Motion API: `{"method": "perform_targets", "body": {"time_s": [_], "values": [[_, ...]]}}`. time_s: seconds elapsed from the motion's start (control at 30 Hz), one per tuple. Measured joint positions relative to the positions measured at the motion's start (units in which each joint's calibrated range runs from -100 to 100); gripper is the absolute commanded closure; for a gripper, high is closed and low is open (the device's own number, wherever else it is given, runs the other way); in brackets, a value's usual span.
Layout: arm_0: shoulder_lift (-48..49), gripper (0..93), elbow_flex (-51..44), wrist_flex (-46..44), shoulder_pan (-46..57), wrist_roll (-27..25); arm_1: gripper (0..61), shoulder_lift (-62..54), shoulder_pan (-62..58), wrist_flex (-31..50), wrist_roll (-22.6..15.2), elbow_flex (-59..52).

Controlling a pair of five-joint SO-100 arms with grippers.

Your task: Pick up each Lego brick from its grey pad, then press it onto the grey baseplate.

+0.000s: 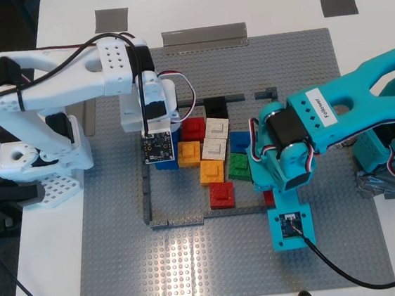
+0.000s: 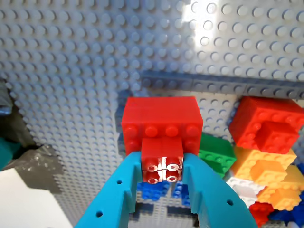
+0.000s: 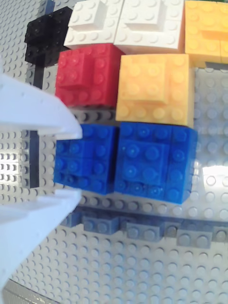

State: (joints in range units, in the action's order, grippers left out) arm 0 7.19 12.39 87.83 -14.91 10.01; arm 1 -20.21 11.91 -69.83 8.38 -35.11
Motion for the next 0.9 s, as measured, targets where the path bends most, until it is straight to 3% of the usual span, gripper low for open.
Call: {"method": "perform_targets", "body": {"time_s": [0.47, 0.53, 0.7, 0.9], "values": [[-5.41, 92.7, 0.00, 0.00, -1.11, 0.00, 43.4, -2.50, 1.36, -7.72, -2.59, 13.54], [-6.42, 92.7, 0.00, 0.00, -1.11, 0.00, 55.1, -2.50, 4.18, -9.09, -3.13, 16.73], [-6.93, 92.7, 0.00, -0.26, -1.11, 0.00, 60.7, -2.50, 9.00, -12.71, -4.20, 23.11], [-7.35, 92.7, 0.00, -2.26, 1.11, 0.00, 61.2, -2.50, 17.64, -15.77, -5.52, 27.95]]}}
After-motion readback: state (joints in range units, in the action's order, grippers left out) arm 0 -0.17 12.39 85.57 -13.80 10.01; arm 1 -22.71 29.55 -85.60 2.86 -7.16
